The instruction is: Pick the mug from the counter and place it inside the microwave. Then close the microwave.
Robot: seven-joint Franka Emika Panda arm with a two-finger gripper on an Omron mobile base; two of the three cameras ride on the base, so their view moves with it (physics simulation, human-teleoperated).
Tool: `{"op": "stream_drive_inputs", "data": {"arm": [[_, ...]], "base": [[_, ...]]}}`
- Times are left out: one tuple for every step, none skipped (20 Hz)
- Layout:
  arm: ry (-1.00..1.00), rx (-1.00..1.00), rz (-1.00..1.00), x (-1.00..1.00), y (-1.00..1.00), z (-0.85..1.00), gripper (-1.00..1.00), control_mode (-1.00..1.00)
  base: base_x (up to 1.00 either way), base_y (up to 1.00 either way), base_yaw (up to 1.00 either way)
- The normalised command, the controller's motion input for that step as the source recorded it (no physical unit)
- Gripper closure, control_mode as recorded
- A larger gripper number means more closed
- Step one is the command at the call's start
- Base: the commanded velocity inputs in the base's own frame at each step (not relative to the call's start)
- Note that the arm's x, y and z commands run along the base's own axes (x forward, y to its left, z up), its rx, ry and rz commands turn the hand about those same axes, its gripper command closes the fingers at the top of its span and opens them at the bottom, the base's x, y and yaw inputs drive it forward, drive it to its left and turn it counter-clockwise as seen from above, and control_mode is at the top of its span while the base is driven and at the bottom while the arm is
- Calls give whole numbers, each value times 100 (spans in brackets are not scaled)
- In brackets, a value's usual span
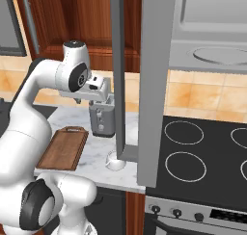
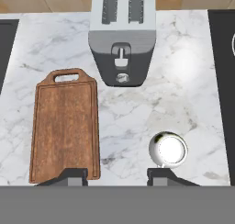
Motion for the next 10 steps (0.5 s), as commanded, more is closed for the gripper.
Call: {"op": "stream_drive_inputs", "data": {"arm": [[2, 0, 0, -2, 0, -9, -100, -100], [0, 0, 0, -14, 0, 0, -100, -100], [0, 0, 0, 0, 0, 0, -100, -100], [0, 0, 0, 0, 0, 0, -100, -100], [0, 0, 0, 0, 0, 0, -100, -100], [0, 0, 0, 0, 0, 0, -100, -100], [0, 0, 0, -11, 0, 0, -100, -100], [0, 0, 1, -16, 0, 0, -100, -100], [0, -1, 4, -13, 14, -2, -100, -100], [0, -6, 3, -7, 20, 0, -100, -100]], "base": [[0, 0, 0], [0, 0, 0], [0, 0, 0], [0, 0, 0], [0, 0, 0], [0, 0, 0], [0, 0, 0], [0, 0, 0], [0, 0, 0], [0, 0, 0]]}}
